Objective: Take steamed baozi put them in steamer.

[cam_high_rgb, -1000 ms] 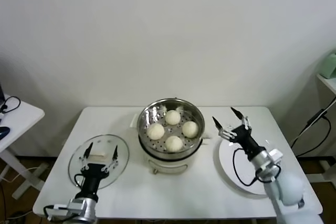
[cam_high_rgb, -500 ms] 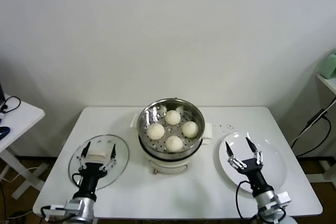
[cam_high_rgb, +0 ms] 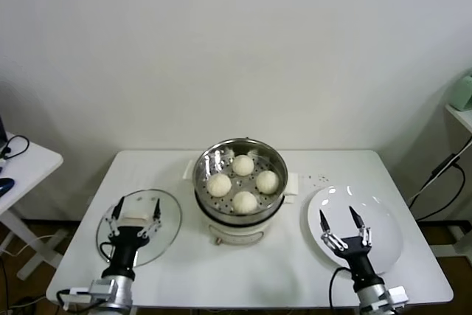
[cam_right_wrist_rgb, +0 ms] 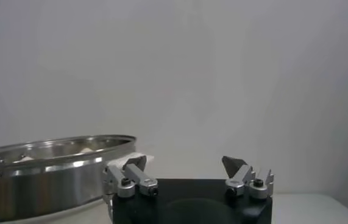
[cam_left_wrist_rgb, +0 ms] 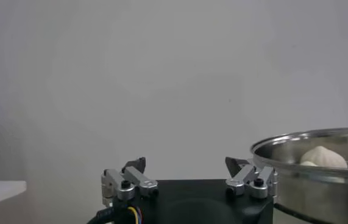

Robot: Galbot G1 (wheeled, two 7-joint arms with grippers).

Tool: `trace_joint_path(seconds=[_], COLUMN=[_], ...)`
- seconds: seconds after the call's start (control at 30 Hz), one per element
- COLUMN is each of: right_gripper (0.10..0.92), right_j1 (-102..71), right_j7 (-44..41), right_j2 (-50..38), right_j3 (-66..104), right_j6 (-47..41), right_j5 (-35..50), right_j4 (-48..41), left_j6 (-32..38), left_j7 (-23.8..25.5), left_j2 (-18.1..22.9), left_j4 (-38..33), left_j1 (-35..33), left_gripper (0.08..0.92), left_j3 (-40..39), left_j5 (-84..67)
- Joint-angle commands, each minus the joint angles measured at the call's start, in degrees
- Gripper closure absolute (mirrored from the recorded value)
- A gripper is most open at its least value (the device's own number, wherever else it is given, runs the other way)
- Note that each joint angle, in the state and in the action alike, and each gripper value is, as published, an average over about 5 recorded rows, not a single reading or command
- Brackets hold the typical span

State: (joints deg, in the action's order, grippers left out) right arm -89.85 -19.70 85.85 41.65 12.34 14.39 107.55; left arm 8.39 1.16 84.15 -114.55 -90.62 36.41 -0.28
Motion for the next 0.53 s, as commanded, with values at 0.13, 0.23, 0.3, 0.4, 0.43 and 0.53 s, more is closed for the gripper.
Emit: trace_joint_path(seconds=[0.13,0.23,0.3,0.4,0.43,0.53], right_gripper=[0.203,0.203,0.203,0.203,0.203,0.203], right_j1=[-1.3,-1.3,-1.2,-1.2,-1.2,-1.1], right_j7=[0.3,0.3,0.3,0.3,0.3,0.3], right_j2=[1.2,0.9,0.7,0.5,0.4,0.3], right_j3=[0.4,0.4,0.4,0.5,0.5,0.4], right_j6=[0.9,1.0,1.0,1.1,1.1,1.1], right_j5=[-0.3,-0.2,-0.2,-0.2,-0.2,-0.1], right_j4=[-0.5,-0.5,-0.6,-0.6,-0.7,-0.8], left_j6=[0.8,0.9,1.0,1.0,0.9,0.7], left_j7=[0.2,0.2,0.2,0.1,0.2,0.3], left_j2=[0.6,0.9,1.0,1.0,1.0,1.0], left_j4=[0.3,0.3,0.3,0.3,0.3,0.5], left_j1=[0.5,0.4,0.4,0.3,0.4,0.5], left_gripper=[0.177,0.177,0.177,0.177,0.177,0.177], left_j3=[0.0,0.0,0.1,0.3,0.5,0.8], left_j5=[0.6,0.7,0.7,0.7,0.7,0.5])
